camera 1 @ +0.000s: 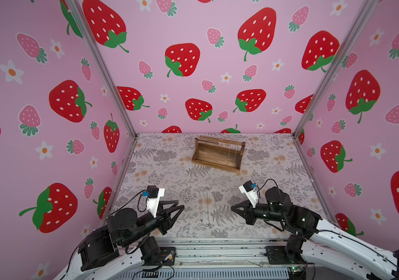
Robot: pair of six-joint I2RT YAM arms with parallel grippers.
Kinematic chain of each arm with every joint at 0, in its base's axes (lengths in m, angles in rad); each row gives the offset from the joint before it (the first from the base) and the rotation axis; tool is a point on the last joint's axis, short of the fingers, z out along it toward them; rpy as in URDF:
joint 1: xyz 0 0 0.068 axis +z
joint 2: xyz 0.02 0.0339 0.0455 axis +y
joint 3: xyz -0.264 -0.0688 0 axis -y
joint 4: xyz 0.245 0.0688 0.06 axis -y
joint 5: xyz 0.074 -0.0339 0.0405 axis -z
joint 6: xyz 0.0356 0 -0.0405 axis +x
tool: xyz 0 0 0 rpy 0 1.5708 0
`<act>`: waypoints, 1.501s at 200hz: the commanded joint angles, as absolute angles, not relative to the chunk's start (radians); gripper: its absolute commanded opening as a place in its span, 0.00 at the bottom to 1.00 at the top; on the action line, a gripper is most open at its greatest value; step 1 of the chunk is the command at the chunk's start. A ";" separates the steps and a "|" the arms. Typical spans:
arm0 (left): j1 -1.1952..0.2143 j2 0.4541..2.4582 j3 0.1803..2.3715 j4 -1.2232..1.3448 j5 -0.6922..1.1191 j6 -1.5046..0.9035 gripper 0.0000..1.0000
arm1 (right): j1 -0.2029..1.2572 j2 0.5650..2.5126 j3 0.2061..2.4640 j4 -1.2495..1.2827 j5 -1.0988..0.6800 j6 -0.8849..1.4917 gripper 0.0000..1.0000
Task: Take the necklace off the jewelry display stand
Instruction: Place the necklace at the center of the board.
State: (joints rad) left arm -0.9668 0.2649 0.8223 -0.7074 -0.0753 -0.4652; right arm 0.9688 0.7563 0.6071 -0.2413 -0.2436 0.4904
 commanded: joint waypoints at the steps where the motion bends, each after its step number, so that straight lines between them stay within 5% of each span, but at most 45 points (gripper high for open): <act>1: -0.968 0.227 0.793 -0.768 -0.132 -0.474 0.40 | 0.974 0.761 0.606 -0.252 -0.188 0.512 0.00; 149: -0.968 0.199 0.776 -0.761 -0.127 -0.471 0.40 | 0.974 1.031 0.633 -0.141 -0.146 0.526 0.00; 300: -0.969 0.194 0.786 -0.775 -0.115 -0.468 0.40 | 0.893 1.542 0.862 -0.070 0.182 0.498 0.00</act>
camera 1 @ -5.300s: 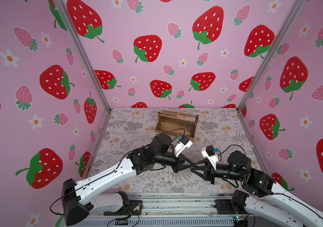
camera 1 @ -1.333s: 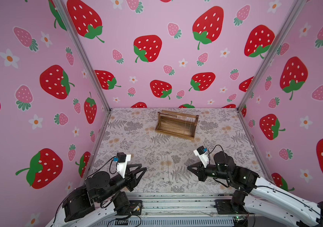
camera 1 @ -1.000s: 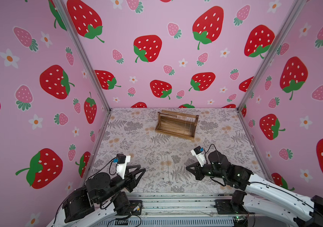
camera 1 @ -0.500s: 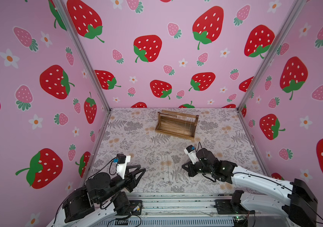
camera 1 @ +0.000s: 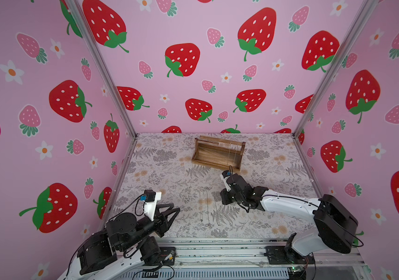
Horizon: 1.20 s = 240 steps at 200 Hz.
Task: Take the necklace off the jewelry display stand
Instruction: Place the necklace at the center of the board.
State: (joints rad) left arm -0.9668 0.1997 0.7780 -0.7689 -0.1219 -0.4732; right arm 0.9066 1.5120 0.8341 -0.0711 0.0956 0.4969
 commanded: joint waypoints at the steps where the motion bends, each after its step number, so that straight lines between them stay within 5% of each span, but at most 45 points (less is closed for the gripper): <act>1: -0.970 0.194 0.786 -0.775 -0.115 -0.468 0.40 | 0.892 1.544 0.862 -0.071 0.184 0.499 0.00; 105: -0.970 0.205 0.778 -0.763 -0.110 -0.465 0.42 | 0.858 1.618 0.894 -0.105 0.340 0.517 0.00; 240: -0.970 0.207 0.779 -0.762 -0.101 -0.466 0.42 | 0.827 1.727 0.938 -0.071 0.259 0.545 0.00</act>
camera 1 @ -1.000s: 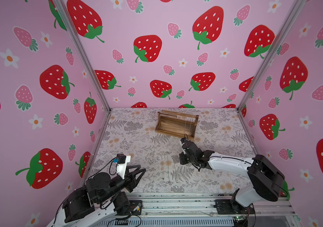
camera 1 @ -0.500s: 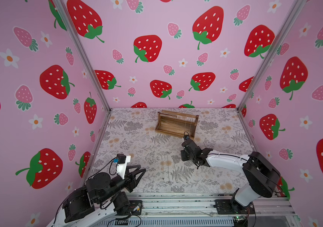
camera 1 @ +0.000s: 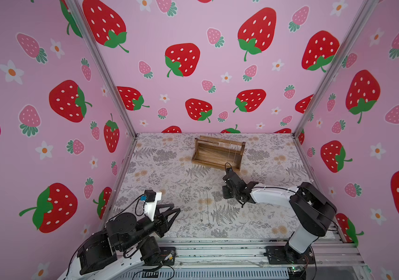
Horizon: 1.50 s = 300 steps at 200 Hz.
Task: Take the necklace off the jewelry display stand
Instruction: Place the necklace at the center of the board.
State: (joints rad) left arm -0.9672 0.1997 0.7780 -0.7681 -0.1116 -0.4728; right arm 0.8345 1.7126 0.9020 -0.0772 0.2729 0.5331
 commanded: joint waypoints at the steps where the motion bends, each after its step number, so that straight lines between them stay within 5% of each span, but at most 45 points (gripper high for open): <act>1: -0.970 0.207 0.778 -0.762 -0.101 -0.466 0.42 | 0.827 1.728 0.938 -0.071 0.259 0.545 0.00; 192: -0.970 0.212 0.775 -0.756 -0.095 -0.465 0.42 | 0.818 1.795 0.974 -0.064 0.265 0.549 0.08; 300: -0.970 0.215 0.774 -0.757 -0.097 -0.465 0.42 | 0.812 1.794 0.973 -0.062 0.266 0.550 0.26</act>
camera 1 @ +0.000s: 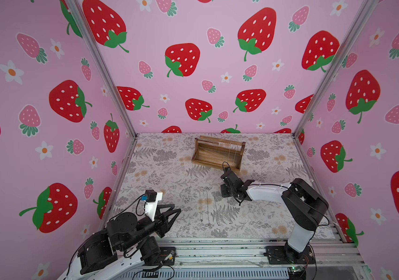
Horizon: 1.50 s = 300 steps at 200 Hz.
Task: Take the necklace off the jewelry display stand
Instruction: Place the necklace at the center of the board, then take off the necklace from the stand.
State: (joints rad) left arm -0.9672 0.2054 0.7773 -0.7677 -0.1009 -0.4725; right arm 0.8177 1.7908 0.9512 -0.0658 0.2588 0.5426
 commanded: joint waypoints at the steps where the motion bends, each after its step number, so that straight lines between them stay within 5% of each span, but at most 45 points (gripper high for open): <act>1: -0.970 0.215 0.774 -0.756 -0.097 -0.465 0.42 | 0.812 1.794 0.973 -0.061 0.266 0.550 0.26; 33: -0.970 0.215 0.772 -0.756 -0.101 -0.466 0.42 | 0.811 1.778 0.974 -0.064 0.261 0.546 0.36; 66: -0.970 0.225 0.772 -0.757 -0.104 -0.470 0.42 | 0.805 1.740 0.973 -0.071 0.257 0.529 0.59; 96: -0.970 0.248 0.774 -0.750 -0.121 -0.475 0.48 | 0.803 1.570 0.940 -0.081 0.250 0.479 0.69; 143: -0.968 0.478 0.700 -0.424 -0.108 -0.448 0.51 | 0.802 1.084 0.747 -0.162 0.389 0.399 0.72; 176: -0.939 0.871 0.767 -0.107 -0.077 -0.334 0.50 | 0.801 0.764 0.521 -0.213 0.465 0.415 0.69; 191: -0.869 1.083 0.873 -0.043 -0.023 -0.303 0.40 | 0.800 0.673 0.449 -0.241 0.480 0.426 0.69; 211: -0.762 1.289 0.968 0.090 0.036 -0.322 0.29 | 0.800 0.595 0.391 -0.259 0.496 0.431 0.69; 300: -0.676 1.739 1.325 0.257 0.043 -0.276 0.36 | 0.799 0.558 0.345 -0.236 0.530 0.459 0.67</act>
State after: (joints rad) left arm -0.6781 1.6867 1.2388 0.1997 0.0196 -0.2970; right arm 0.8021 0.5560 0.3538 -0.2504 0.5049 0.4461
